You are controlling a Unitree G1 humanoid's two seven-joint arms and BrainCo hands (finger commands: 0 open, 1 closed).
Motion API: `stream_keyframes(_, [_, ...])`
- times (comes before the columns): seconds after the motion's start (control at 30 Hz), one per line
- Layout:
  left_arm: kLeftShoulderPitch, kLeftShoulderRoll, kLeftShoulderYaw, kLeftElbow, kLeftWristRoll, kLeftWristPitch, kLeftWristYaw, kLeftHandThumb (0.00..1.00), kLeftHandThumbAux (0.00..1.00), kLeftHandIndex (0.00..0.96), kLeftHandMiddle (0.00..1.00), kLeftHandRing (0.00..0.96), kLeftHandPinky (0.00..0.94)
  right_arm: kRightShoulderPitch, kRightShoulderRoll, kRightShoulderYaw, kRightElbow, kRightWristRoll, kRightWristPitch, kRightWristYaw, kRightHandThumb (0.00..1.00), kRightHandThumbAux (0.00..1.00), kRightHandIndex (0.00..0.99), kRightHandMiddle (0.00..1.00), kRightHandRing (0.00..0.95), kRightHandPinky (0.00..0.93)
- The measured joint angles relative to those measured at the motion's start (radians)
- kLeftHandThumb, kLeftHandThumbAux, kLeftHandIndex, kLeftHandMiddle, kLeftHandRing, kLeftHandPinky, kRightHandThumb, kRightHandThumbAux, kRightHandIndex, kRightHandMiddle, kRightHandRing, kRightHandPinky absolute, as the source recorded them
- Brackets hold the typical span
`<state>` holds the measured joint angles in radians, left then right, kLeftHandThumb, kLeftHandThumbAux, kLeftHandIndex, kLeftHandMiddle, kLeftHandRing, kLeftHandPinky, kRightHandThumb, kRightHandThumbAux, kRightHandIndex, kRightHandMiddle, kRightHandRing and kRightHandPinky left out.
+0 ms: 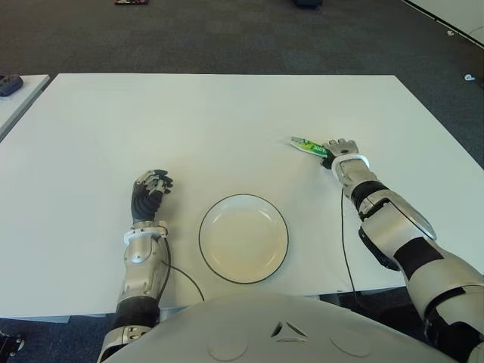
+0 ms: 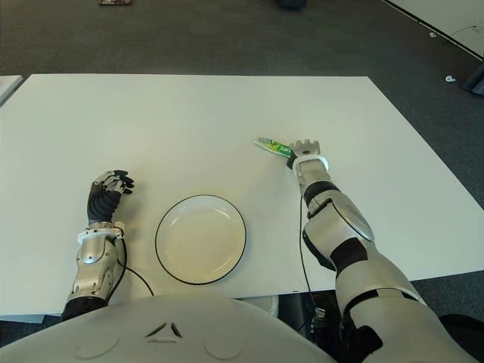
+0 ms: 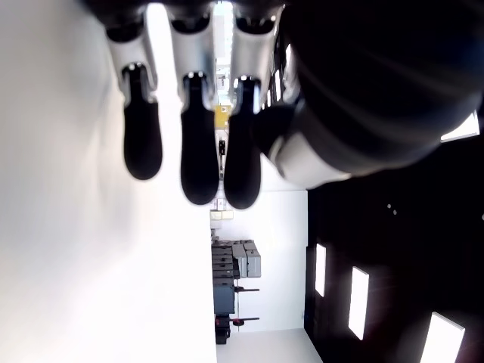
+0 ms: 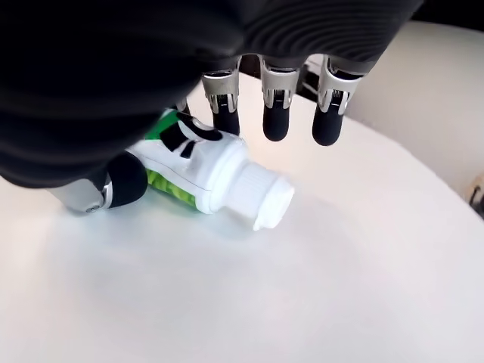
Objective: Put the toothpaste on the table into the plate.
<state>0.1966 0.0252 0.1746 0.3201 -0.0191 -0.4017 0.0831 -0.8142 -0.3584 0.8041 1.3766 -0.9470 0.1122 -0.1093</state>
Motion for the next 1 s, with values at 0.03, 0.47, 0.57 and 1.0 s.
stream_keyframes(0.03, [0.000,0.000,0.000,0.000,0.000,0.000,0.000,0.705,0.717,0.428,0.527,0.539,0.528,0.001,0.001,0.008,0.000,-0.007,0.000,-0.011,0.638,0.393,0.000,0.000,0.000,0.000])
stream_keyframes(0.47, [0.001,-0.001,0.000,-0.007,0.000,0.010,0.001,0.704,0.717,0.428,0.518,0.525,0.524,0.012,0.012,0.046,0.001,-0.029,0.000,-0.096,0.639,0.504,0.049,0.000,0.000,0.000])
stream_keyframes(0.57, [0.002,-0.001,0.000,-0.012,0.000,0.016,0.002,0.704,0.717,0.428,0.513,0.521,0.525,0.012,0.012,0.047,0.001,-0.029,0.000,-0.101,0.633,0.520,0.060,0.000,0.000,0.009])
stream_keyframes(1.0, [0.015,-0.002,0.000,-0.031,0.001,0.025,0.008,0.704,0.718,0.428,0.509,0.515,0.511,0.026,0.015,0.024,0.000,-0.011,-0.019,-0.164,0.706,0.697,0.410,0.477,0.485,0.509])
